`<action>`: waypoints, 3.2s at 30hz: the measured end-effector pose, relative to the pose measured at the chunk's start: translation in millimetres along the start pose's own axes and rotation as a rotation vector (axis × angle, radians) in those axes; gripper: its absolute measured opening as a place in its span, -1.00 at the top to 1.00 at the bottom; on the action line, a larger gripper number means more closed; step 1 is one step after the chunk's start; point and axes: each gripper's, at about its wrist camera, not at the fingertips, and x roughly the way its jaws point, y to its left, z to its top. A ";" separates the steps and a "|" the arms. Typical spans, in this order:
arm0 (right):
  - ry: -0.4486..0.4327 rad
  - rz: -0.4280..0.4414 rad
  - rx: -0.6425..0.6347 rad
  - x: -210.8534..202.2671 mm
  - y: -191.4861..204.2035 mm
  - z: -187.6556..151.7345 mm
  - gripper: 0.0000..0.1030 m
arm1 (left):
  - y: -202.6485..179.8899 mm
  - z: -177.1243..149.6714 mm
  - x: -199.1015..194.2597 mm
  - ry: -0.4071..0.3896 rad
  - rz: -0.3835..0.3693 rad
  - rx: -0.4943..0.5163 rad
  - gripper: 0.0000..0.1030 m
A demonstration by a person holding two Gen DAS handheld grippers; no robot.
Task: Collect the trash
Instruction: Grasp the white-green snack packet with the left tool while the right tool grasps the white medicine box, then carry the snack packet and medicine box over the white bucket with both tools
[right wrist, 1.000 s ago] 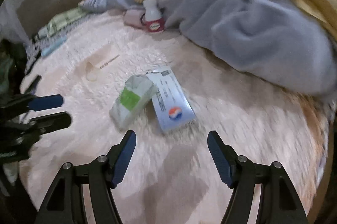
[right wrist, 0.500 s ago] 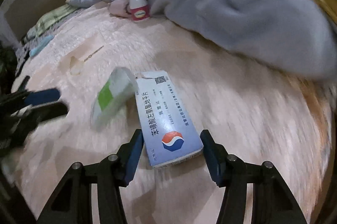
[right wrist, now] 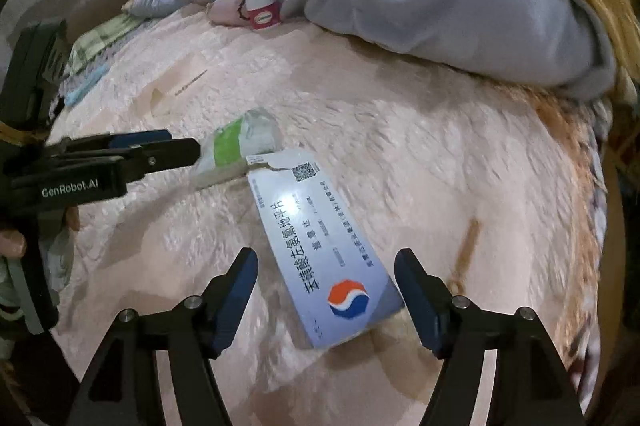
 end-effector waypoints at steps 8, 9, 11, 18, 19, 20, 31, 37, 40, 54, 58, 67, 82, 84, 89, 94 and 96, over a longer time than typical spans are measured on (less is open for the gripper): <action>-0.011 0.011 -0.032 0.2 -5.6 4.0 -0.33 | -12.6 6.8 21.9 0.021 -0.006 0.120 -0.19; -0.013 0.017 -0.042 -1.6 -5.4 4.6 -0.33 | -13.0 8.6 23.1 0.023 -0.004 0.127 -0.19; -0.015 0.014 -0.070 -2.6 -4.9 6.9 -0.33 | -12.8 10.5 25.9 0.028 0.005 0.142 -0.19; 0.015 0.058 -0.097 20.6 0.3 25.2 -0.34 | -10.5 16.3 35.3 0.053 -0.014 0.137 -0.17; 0.017 0.059 -0.100 23.1 1.3 26.4 -0.33 | -10.6 16.5 35.2 0.053 -0.017 0.136 -0.12; 0.011 0.046 -0.099 24.4 2.0 26.7 -0.21 | -10.7 16.5 35.2 0.057 -0.023 0.138 -0.09; -0.014 -0.020 0.090 -17.0 -17.1 -19.5 0.05 | -20.7 13.9 31.6 0.064 -0.018 0.151 0.21; -0.065 -0.027 0.157 -46.4 -19.7 -51.9 0.08 | -36.9 3.8 10.3 0.049 -0.030 0.153 0.48; -0.098 -0.019 0.192 -63.7 -21.5 -64.8 0.08 | -43.5 -4.0 -11.5 0.016 -0.044 0.109 0.49; -0.204 -0.064 0.258 -129.9 -15.1 -105.7 0.08 | -113.0 -43.6 -80.2 -0.065 -0.072 0.127 0.49; -0.228 -0.079 0.261 -146.2 -15.0 -113.9 0.08 | -133.7 -51.7 -91.5 -0.074 -0.083 0.147 0.49; -0.271 -0.124 0.299 -179.7 -29.6 -135.4 0.08 | -181.6 -62.5 -105.4 -0.095 -0.120 0.216 0.49; -0.308 -0.211 0.407 -227.4 -77.1 -185.4 0.08 | -261.9 -70.6 -108.8 -0.100 -0.189 0.320 0.49; -0.310 -0.224 0.425 -233.1 -84.4 -193.2 0.08 | -273.1 -71.4 -107.8 -0.095 -0.201 0.338 0.49; -0.314 -0.258 0.471 -247.1 -102.5 -214.2 0.08 | -302.7 -75.6 -105.0 -0.086 -0.224 0.386 0.49; -0.313 -0.286 0.518 -257.3 -121.2 -234.7 0.08 | -328.8 -79.4 -102.7 -0.078 -0.242 0.428 0.49; -0.314 -0.296 0.537 -261.0 -128.5 -242.5 0.08 | -340.4 -82.0 -101.1 -0.074 -0.247 0.449 0.49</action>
